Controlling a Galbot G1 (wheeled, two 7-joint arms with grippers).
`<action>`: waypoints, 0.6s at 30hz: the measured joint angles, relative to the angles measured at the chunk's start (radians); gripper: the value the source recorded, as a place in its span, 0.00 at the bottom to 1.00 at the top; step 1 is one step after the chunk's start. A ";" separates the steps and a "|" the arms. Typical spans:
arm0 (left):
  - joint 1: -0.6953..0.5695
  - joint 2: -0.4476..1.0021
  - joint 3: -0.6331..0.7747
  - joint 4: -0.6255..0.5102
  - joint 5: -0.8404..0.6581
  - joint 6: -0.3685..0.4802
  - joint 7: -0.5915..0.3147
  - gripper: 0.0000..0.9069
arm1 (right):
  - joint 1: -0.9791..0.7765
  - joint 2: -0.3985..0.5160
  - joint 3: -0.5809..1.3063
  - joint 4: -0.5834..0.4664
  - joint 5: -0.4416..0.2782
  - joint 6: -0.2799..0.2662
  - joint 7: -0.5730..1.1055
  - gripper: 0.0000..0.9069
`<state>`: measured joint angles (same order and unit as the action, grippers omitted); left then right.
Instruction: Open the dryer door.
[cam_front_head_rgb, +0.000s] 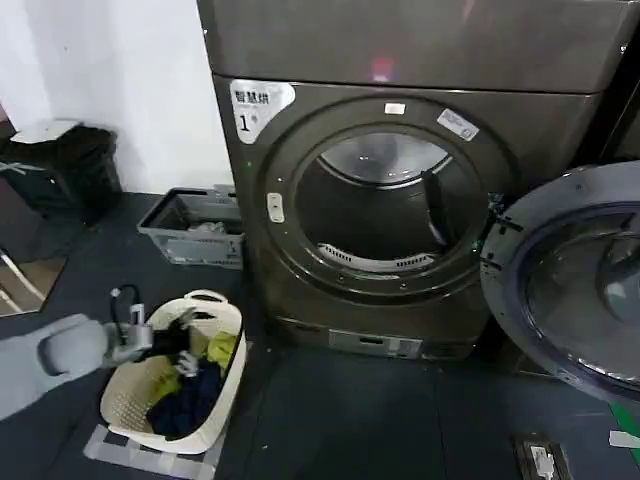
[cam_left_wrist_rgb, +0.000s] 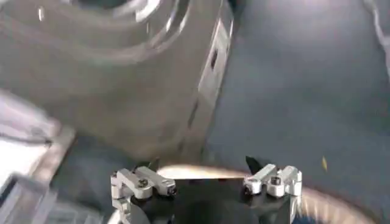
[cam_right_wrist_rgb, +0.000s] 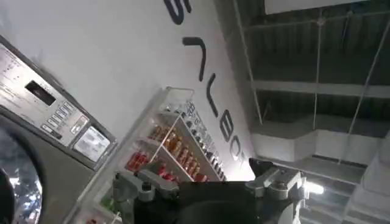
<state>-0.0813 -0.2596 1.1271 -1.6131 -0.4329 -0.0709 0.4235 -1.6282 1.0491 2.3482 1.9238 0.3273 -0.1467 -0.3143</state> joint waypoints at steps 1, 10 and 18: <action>0.003 0.008 -0.002 0.008 0.008 0.008 0.003 1.00 | 0.000 0.001 0.000 0.000 -0.002 0.000 0.000 1.00; 0.134 0.066 -0.129 0.045 0.061 0.043 0.074 1.00 | -0.007 0.008 0.010 0.001 0.000 0.001 -0.004 1.00; 0.329 0.114 -0.335 0.073 0.095 0.073 0.123 1.00 | -0.001 0.015 0.002 0.005 0.001 0.001 -0.004 1.00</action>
<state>0.2476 -0.1457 0.7924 -1.5398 -0.3378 0.0024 0.5469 -1.6296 1.0636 2.3505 1.9283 0.3283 -0.1459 -0.3187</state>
